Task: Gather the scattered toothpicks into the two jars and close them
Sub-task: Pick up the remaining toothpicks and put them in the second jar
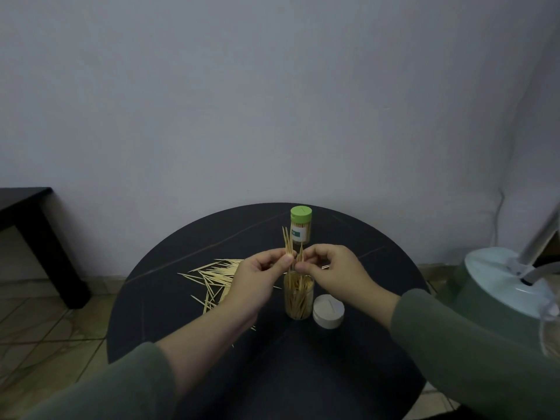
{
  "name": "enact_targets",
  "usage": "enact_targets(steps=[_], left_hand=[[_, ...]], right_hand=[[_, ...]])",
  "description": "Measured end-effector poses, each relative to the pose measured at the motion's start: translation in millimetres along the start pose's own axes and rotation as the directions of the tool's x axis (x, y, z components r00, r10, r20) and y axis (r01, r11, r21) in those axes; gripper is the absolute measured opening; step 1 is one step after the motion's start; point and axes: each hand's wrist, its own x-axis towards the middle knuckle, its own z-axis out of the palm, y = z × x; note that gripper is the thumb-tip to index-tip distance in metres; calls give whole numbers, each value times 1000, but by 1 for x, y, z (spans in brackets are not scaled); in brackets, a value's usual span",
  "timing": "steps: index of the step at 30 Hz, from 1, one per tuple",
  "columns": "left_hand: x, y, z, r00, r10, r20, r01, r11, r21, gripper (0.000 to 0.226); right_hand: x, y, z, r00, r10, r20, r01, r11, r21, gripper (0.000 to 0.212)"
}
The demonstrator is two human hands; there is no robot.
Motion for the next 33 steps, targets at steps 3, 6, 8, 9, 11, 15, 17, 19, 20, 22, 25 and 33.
enact_targets(steps=[3,6,8,9,11,15,17,19,20,22,25,33], left_hand=[[0,-3,-3,998,-47,39,44,998,53,18],[1,-8,-7,994,-86,73,77,990,118,16],[0,-9,-8,992,-101,77,91,987,132,13],[-1,-9,-8,991,-104,84,93,987,129,13],[-2,-9,-9,989,-96,110,83,989,121,12],[-3,-7,-11,988,-78,136,55,984,168,12],[-3,-8,-13,988,-65,141,31,972,231,13],[-2,-9,-14,988,-35,149,-13,952,306,17],[-1,-10,-16,987,-17,158,-39,937,346,21],[-1,-11,-19,980,23,197,-102,911,400,33],[1,-13,-24,961,31,273,-155,881,446,61],[5,-15,-16,963,37,267,-193,786,588,59]], right_hand=[[1,3,-5,999,2,41,2,996,-88,6],[2,7,-8,996,14,85,2,982,-189,5],[2,10,-9,995,16,101,8,973,-232,11],[3,11,-9,994,15,104,10,972,-235,16],[3,11,-12,995,6,104,15,978,-206,17],[2,7,-21,997,-53,56,59,992,-109,24],[2,7,-22,997,-51,56,56,994,-92,24],[2,8,-20,994,-61,86,71,991,-118,22],[1,8,-18,993,-73,98,86,986,-141,21],[1,9,-15,991,-97,95,112,978,-174,20],[2,14,-14,987,-150,52,158,953,-257,26],[-7,18,-11,954,-231,190,295,827,-478,63]])
